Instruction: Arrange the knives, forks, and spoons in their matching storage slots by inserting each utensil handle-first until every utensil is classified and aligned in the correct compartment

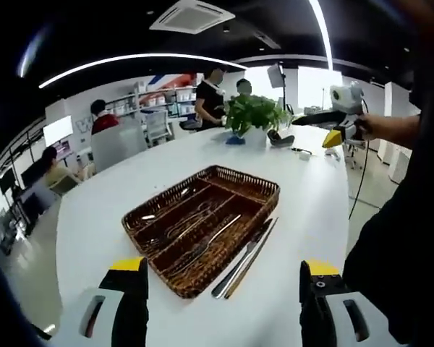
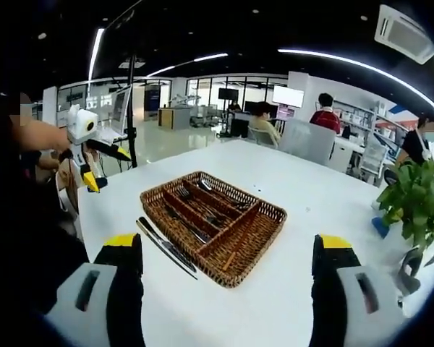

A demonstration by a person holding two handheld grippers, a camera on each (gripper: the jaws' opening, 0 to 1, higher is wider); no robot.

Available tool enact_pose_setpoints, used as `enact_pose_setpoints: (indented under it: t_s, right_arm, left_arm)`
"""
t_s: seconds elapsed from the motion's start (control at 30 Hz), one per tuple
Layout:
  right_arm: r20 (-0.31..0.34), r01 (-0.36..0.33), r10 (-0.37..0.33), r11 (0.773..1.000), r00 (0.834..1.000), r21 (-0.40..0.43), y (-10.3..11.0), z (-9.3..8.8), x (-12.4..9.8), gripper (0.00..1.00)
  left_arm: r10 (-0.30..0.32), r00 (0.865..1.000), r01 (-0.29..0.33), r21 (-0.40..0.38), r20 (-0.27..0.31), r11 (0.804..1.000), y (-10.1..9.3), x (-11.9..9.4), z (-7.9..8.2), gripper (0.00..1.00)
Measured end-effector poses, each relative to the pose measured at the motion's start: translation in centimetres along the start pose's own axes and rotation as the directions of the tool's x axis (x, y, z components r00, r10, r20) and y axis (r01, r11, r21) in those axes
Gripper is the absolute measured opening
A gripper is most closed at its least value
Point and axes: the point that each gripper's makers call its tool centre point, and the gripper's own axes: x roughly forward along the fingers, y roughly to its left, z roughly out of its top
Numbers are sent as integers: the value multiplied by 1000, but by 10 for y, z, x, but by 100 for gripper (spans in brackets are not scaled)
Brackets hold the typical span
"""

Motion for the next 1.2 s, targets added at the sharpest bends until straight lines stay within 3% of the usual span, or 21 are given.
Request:
enact_pose_setpoints:
  t_s: [0.2, 0.33, 0.57, 0.9, 1.07, 1.2]
  right_arm:
    - [-12, 14, -14, 1000, 1000, 10, -4, -6, -4, 99]
    - [-19, 20, -19, 1000, 1000, 16, -6, -9, -5, 99]
    - [-21, 22, -22, 1000, 1000, 20, -7, -11, -5, 98]
    - [-33, 24, -23, 999, 999, 26, -9, -16, -6, 97]
    - [-33, 32, -31, 999, 999, 27, -13, -16, -8, 96]
    - [-41, 29, -28, 999, 999, 28, -13, -18, -8, 95]
  left_arm:
    - [-50, 997, 52, 29, -57, 998, -5, 19, -21, 85]
    - [-76, 994, 79, 35, -77, 996, -13, 26, -23, 81]
    - [-134, 984, 138, 31, -118, 990, -26, 33, -36, 64]
    - [-168, 971, 177, 40, -172, 983, -27, 50, -52, 58]
    - [-198, 960, 205, 15, -197, 979, -32, 55, -63, 43]
    - [-206, 955, 219, 37, -214, 975, -33, 62, -68, 39]
